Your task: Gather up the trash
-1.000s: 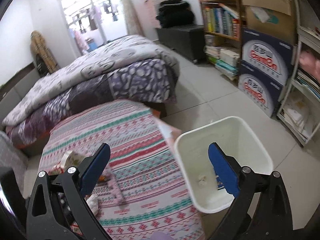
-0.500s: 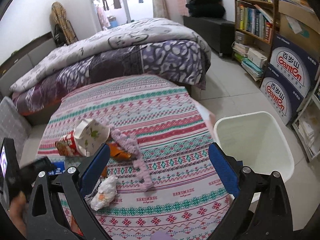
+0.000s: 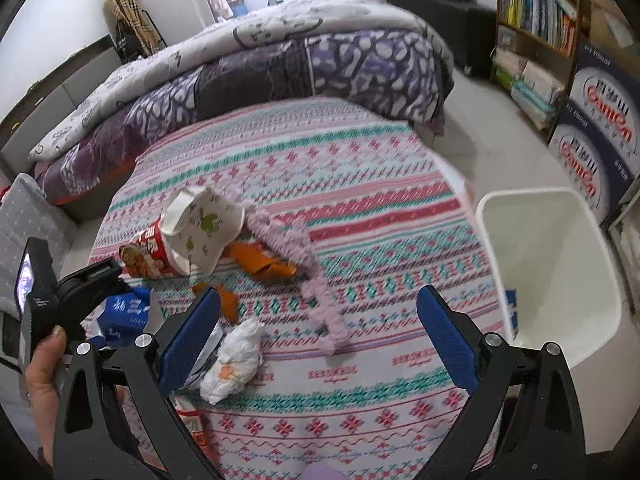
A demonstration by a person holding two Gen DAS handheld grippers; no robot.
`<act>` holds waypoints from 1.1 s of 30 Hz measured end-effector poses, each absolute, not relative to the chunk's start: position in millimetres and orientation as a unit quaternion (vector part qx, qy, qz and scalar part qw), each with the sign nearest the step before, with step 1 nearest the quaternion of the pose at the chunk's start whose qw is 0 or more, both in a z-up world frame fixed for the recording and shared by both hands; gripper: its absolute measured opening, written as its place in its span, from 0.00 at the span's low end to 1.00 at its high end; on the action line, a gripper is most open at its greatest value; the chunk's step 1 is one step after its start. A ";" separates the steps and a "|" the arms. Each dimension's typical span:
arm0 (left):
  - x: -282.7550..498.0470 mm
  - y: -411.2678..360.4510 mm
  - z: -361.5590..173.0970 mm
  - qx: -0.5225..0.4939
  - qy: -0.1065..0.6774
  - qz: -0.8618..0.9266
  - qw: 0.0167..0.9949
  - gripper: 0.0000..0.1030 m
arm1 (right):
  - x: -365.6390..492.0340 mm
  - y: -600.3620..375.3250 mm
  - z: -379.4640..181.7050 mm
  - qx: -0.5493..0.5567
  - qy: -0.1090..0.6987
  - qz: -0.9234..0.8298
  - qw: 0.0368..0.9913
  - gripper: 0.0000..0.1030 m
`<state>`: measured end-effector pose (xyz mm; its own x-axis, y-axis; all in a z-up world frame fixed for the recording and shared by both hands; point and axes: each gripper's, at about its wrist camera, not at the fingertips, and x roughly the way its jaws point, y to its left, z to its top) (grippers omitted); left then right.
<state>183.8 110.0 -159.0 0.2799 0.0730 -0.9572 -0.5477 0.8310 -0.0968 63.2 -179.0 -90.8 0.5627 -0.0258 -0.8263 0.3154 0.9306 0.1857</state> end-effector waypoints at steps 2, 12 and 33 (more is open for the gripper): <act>187.0 107.5 -163.6 -0.196 0.577 0.193 0.769 0.94 | 64.7 -176.4 -97.1 0.165 0.472 -0.089 0.861 0.92; 193.7 123.5 -160.6 -0.206 0.572 0.124 0.784 0.54 | 69.7 -175.9 -131.7 0.237 0.534 -0.067 0.809 0.92; 161.0 110.4 -138.2 -0.257 0.574 0.150 0.763 0.86 | 66.9 -186.8 -127.4 0.260 0.532 -0.062 0.804 0.92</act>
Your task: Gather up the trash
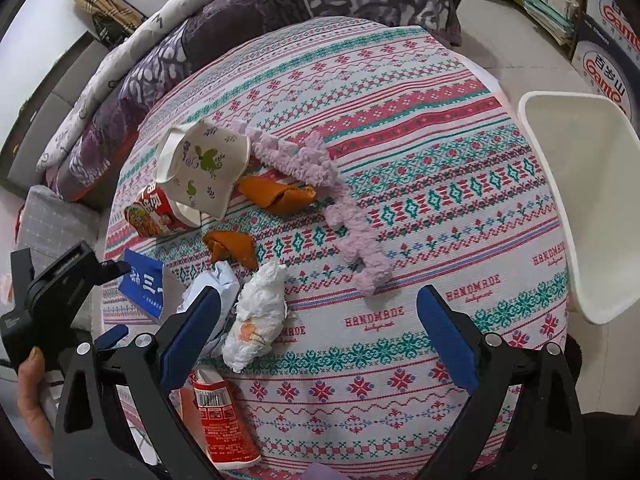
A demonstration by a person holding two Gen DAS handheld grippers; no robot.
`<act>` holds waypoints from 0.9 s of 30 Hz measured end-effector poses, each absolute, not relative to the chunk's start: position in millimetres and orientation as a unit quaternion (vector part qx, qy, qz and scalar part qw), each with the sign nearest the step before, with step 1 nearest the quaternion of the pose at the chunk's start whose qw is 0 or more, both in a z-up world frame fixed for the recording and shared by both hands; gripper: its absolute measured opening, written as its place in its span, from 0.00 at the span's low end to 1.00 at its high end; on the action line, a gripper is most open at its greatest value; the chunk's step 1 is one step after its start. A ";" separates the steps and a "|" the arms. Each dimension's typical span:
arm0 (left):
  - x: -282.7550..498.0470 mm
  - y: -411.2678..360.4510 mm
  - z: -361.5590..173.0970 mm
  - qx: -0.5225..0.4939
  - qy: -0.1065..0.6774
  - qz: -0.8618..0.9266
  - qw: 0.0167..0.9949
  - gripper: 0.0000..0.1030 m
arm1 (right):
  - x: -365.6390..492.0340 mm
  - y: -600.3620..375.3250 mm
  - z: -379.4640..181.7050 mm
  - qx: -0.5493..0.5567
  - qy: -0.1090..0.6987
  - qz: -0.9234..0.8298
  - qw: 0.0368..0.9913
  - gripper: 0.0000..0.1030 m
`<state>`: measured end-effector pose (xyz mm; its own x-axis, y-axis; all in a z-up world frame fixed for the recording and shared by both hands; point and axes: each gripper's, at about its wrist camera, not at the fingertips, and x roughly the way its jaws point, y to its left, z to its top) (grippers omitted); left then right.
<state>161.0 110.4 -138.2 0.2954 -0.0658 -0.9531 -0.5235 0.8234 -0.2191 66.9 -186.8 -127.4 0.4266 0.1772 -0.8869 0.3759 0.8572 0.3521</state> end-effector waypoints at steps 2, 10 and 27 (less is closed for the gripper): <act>168.1 99.7 -139.9 -0.228 0.578 0.165 0.766 0.87 | 66.2 -190.5 -127.4 0.264 0.532 -0.063 0.802 0.92; 187.7 93.5 -168.4 -0.222 0.609 0.185 0.739 0.88 | 63.2 -199.6 -130.1 0.282 0.539 -0.061 0.791 0.92; 164.1 107.6 -133.6 -0.223 0.579 0.061 0.782 0.32 | 72.9 -160.6 -140.1 0.288 0.553 -0.007 0.781 0.91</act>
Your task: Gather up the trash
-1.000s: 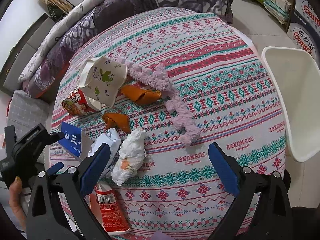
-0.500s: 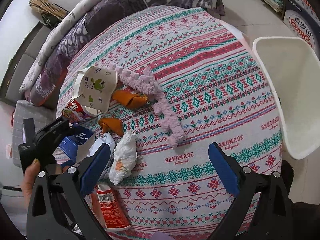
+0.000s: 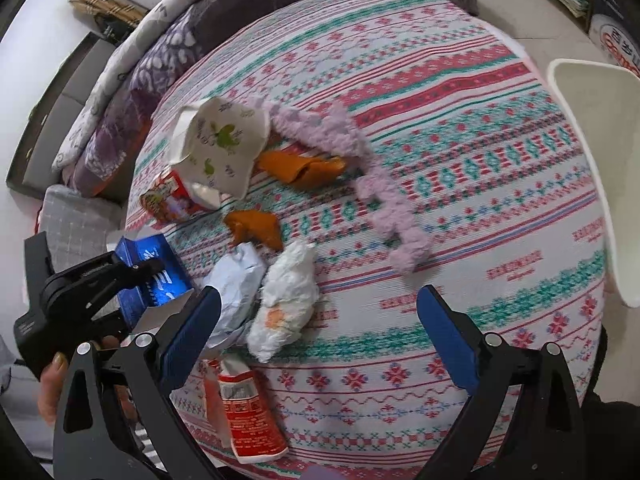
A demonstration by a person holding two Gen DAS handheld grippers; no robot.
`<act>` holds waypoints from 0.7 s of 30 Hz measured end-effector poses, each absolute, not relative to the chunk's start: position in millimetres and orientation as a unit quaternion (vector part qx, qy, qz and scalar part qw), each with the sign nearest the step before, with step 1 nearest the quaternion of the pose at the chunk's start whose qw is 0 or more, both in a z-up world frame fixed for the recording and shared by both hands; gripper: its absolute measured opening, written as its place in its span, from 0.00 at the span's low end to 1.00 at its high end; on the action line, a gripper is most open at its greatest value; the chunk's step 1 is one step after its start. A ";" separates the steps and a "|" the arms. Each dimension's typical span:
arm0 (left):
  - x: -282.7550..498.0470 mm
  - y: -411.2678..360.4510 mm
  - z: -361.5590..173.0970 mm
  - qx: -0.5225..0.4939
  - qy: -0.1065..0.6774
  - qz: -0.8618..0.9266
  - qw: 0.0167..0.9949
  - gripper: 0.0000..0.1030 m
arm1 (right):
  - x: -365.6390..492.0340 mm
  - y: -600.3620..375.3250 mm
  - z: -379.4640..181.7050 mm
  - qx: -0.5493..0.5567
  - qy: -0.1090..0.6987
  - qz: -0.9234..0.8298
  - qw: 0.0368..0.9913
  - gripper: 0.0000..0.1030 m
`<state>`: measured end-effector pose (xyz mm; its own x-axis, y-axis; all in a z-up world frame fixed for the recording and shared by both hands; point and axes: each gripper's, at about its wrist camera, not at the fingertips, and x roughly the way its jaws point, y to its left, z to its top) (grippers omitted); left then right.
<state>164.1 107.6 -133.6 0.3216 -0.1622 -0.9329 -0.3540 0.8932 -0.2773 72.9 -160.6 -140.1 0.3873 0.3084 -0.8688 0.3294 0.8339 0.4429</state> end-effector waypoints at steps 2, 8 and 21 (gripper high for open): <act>157.2 111.6 -123.9 -0.217 0.567 0.055 0.793 0.32 | 75.6 -148.6 -138.4 0.275 0.553 0.010 0.786 0.85; 133.7 122.9 -97.5 -0.202 0.542 0.037 0.815 0.32 | 87.8 -115.8 -142.2 0.265 0.562 0.063 0.781 0.66; 123.6 139.7 -72.0 -0.179 0.514 0.042 0.838 0.32 | 97.6 -86.1 -133.1 0.218 0.545 0.064 0.807 0.65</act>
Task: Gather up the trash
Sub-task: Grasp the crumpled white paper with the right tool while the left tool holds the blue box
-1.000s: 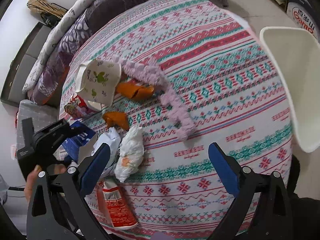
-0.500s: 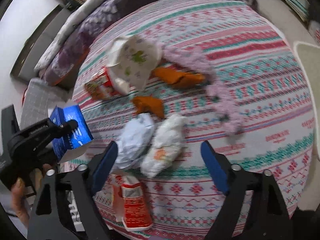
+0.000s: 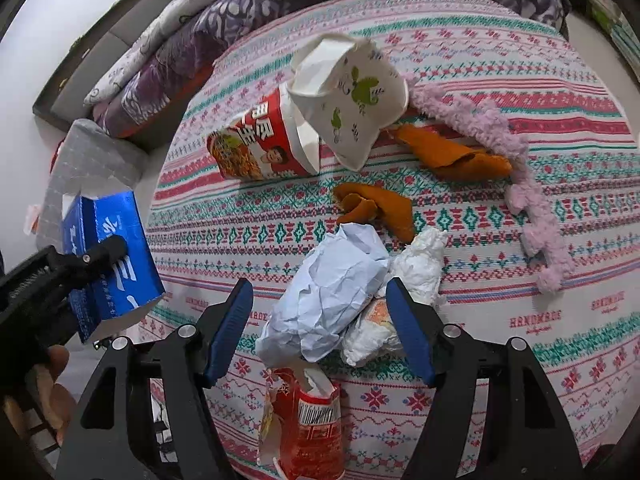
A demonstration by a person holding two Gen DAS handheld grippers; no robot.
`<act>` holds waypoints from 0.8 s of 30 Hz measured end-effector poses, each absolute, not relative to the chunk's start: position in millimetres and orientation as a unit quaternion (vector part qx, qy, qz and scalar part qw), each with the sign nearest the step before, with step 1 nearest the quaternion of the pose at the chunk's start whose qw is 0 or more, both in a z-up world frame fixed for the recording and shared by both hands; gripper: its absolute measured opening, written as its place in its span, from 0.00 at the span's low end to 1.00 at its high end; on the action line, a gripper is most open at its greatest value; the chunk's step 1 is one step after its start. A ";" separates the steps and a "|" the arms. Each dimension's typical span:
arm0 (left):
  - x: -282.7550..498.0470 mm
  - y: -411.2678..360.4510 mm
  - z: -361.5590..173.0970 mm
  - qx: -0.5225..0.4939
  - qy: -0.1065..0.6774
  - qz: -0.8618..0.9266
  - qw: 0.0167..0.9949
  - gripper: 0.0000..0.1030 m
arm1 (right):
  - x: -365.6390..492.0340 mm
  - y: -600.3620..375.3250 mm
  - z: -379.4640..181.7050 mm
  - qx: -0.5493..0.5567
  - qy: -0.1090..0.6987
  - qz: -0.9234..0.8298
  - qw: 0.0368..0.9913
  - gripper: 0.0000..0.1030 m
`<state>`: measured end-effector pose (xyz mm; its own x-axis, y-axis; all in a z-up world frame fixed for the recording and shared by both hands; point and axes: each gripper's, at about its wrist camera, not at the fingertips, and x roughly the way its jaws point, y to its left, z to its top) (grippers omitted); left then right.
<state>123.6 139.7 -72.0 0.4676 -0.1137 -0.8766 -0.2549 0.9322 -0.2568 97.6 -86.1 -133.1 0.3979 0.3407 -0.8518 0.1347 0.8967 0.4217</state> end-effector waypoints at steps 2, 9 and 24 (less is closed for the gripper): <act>123.0 141.5 -71.1 -0.180 0.511 0.044 0.839 0.32 | 94.7 -87.8 -123.7 0.208 0.529 0.060 0.821 0.65; 122.3 145.1 -71.8 -0.176 0.510 0.048 0.841 0.32 | 98.4 -72.3 -133.7 0.183 0.553 0.076 0.809 0.63; 124.6 145.7 -75.9 -0.158 0.506 0.059 0.846 0.32 | 100.7 -57.0 -125.0 0.138 0.501 0.089 0.850 0.49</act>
<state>124.6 145.7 -75.9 0.4800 -0.0609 -0.8751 -0.2597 0.9430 -0.2081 100.7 -57.0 -125.0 0.4823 0.2897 -0.8267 -0.0131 0.9460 0.3238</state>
